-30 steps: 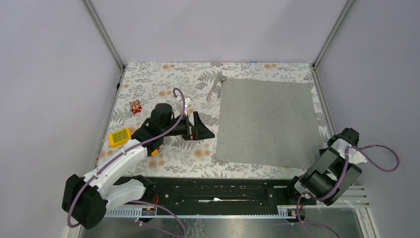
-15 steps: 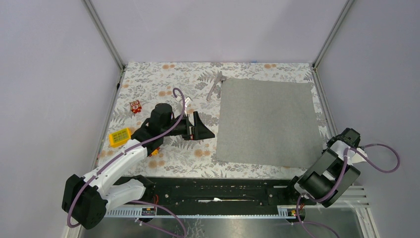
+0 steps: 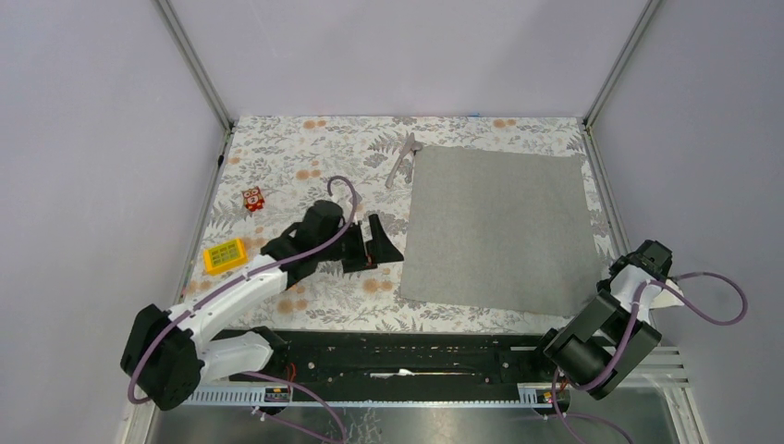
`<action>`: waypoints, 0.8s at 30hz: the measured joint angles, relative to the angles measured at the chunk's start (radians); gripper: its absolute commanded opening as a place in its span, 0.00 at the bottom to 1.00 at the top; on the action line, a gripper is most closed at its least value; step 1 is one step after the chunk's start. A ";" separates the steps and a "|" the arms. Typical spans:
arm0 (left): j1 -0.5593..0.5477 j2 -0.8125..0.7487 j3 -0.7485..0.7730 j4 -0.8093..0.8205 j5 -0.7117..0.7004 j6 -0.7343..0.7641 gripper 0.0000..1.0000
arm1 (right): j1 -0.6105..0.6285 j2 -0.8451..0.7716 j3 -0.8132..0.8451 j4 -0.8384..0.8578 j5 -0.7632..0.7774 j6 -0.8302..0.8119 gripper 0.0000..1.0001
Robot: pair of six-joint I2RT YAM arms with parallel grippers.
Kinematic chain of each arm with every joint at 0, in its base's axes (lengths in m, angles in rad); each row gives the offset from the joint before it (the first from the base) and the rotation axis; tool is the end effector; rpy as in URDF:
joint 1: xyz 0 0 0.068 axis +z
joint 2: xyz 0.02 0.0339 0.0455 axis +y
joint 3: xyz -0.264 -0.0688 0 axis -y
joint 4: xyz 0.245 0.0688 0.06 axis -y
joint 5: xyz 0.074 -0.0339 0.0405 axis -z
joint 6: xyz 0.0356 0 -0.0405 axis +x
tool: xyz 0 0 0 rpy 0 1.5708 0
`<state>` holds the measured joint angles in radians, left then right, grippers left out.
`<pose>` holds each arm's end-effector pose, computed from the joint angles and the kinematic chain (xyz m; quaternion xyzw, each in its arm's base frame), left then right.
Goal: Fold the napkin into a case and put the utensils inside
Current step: Pick up the flattened napkin from the center of the board.
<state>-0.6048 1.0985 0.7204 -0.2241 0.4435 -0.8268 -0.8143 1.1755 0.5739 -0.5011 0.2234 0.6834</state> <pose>0.1865 -0.1475 0.2538 0.0061 0.8694 -0.4449 0.2150 0.1338 -0.1533 0.1709 0.6770 0.6905 -0.1233 0.2229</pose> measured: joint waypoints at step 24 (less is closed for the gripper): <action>-0.316 0.543 0.279 -0.473 -0.449 -0.715 0.64 | 0.001 -0.147 -0.090 -0.011 -0.090 0.032 0.00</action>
<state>-0.9207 1.6417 0.9993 -0.6975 -0.0051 -1.5421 -0.8131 1.0286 0.4835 -0.5121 0.1337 0.7151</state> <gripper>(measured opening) 0.651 0.022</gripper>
